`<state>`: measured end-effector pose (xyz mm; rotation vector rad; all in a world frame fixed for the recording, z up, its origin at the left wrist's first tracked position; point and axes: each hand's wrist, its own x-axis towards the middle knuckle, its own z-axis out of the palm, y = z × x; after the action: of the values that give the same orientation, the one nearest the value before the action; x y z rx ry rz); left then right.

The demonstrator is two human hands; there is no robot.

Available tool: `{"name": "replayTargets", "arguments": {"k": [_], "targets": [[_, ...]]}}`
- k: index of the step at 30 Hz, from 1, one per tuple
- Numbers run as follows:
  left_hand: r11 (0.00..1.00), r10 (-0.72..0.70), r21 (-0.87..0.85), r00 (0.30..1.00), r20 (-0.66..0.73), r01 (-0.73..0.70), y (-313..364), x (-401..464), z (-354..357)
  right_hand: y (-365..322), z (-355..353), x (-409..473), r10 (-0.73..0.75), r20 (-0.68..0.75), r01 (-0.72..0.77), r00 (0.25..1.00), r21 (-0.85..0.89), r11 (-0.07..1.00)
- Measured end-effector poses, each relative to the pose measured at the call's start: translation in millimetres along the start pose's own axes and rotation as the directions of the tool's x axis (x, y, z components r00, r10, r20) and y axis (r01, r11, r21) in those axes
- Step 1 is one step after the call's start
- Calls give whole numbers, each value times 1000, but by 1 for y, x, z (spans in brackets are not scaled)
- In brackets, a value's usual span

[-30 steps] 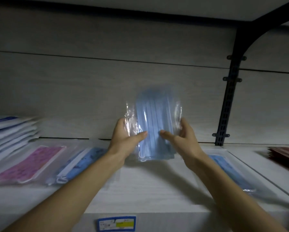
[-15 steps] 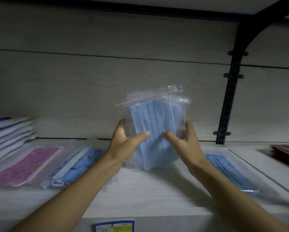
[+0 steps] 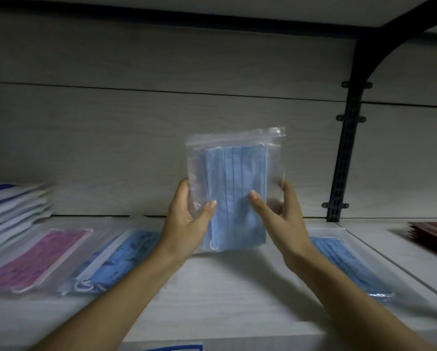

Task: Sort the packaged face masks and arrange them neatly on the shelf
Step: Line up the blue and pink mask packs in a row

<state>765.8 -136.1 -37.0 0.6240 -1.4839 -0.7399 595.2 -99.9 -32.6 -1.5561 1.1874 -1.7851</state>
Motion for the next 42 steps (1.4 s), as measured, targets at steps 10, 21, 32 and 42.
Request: {"name": "replayTargets", "arguments": {"k": [10,21,32,42], "targets": [[935,-227,294,972,65,199,-13,-6,-2,4,-1,2,40,-4,-40,999,-73,996],[974,-206,116,975,88,195,-3,-9,4,4,1,0,2,-64,-6,998,-59,998],[974,-216,-28,962,164,224,0,-11,9,-3,3,-1,56,-48,-56,997,1,998],[983,-182,-9,976,121,184,-1,-10,11,-3,0,-1,-40,-168,23,985,-104,994]]}}
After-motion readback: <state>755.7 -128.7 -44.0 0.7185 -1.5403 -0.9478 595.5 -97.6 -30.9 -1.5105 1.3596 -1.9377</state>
